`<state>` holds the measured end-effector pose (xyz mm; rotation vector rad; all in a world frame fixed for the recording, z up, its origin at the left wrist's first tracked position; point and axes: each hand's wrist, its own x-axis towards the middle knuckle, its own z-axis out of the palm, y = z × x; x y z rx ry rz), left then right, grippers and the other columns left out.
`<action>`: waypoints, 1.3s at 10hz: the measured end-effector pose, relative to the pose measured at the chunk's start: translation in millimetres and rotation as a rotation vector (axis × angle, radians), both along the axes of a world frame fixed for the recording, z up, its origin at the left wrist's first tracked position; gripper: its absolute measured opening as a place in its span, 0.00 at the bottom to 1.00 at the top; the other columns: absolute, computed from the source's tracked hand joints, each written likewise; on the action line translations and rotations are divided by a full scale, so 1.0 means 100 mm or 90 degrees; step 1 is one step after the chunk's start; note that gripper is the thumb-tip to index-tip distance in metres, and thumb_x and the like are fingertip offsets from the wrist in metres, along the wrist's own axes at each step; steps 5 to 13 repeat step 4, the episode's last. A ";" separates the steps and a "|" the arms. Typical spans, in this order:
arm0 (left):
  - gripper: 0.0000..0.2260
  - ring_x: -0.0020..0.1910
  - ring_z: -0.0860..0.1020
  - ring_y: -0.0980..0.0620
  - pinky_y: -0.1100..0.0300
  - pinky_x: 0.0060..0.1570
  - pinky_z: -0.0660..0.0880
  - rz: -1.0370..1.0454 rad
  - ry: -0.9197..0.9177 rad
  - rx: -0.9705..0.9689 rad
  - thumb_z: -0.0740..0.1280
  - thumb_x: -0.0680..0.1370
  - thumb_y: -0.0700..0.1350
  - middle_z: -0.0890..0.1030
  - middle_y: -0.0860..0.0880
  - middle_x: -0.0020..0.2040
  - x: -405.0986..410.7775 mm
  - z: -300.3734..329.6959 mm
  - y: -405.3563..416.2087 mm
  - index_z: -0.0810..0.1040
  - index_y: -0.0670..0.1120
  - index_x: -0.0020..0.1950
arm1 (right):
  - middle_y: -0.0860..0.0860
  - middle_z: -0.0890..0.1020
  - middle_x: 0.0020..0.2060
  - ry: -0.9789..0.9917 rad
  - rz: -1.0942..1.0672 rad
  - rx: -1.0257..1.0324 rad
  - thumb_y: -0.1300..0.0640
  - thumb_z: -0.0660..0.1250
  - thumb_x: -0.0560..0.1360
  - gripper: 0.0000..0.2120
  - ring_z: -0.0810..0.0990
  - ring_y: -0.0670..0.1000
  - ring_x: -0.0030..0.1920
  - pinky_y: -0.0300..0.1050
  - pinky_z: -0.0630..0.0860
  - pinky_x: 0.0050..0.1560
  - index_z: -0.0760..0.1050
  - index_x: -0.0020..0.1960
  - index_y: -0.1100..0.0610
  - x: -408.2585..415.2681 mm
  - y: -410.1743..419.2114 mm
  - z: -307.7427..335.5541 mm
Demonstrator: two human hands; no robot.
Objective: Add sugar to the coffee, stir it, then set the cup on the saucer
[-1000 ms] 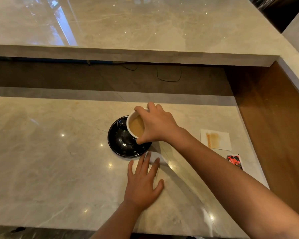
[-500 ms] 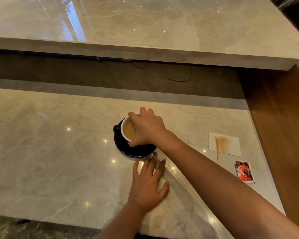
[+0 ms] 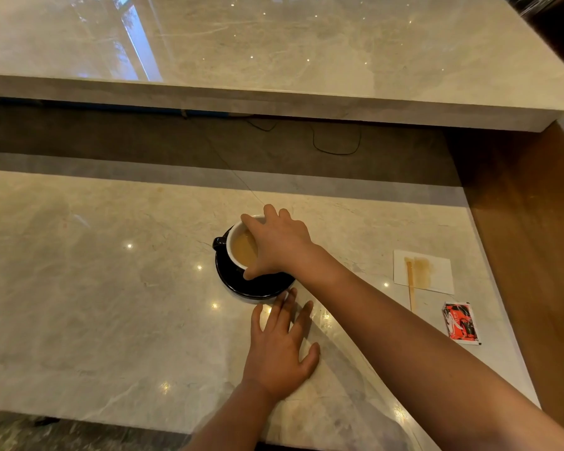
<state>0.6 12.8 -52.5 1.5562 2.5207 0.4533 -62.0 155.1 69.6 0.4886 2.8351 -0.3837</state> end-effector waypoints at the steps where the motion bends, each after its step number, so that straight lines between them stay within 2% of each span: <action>1: 0.28 0.73 0.51 0.48 0.40 0.65 0.48 -0.001 0.004 -0.011 0.56 0.76 0.60 0.62 0.44 0.73 0.00 -0.01 -0.01 0.56 0.53 0.74 | 0.58 0.62 0.67 0.003 0.000 -0.014 0.39 0.74 0.61 0.48 0.64 0.61 0.64 0.54 0.72 0.52 0.52 0.72 0.49 0.04 0.00 -0.01; 3: 0.28 0.73 0.50 0.48 0.41 0.66 0.47 -0.010 0.005 -0.002 0.57 0.75 0.59 0.59 0.45 0.74 0.00 0.01 0.01 0.59 0.53 0.73 | 0.56 0.64 0.68 0.018 -0.016 -0.051 0.37 0.73 0.61 0.47 0.65 0.60 0.65 0.55 0.71 0.55 0.53 0.72 0.48 0.12 0.05 0.07; 4: 0.28 0.73 0.51 0.49 0.42 0.66 0.46 -0.001 0.005 0.009 0.58 0.75 0.59 0.59 0.45 0.75 0.01 -0.03 -0.01 0.60 0.53 0.73 | 0.55 0.65 0.68 0.067 -0.092 -0.053 0.35 0.69 0.65 0.40 0.66 0.58 0.65 0.55 0.71 0.56 0.58 0.70 0.49 0.24 0.09 0.13; 13: 0.28 0.73 0.51 0.49 0.42 0.66 0.46 -0.001 0.005 0.009 0.58 0.75 0.59 0.59 0.45 0.75 0.01 -0.03 -0.01 0.60 0.53 0.73 | 0.55 0.65 0.68 0.067 -0.092 -0.053 0.35 0.69 0.65 0.40 0.66 0.58 0.65 0.55 0.71 0.56 0.58 0.70 0.49 0.24 0.09 0.13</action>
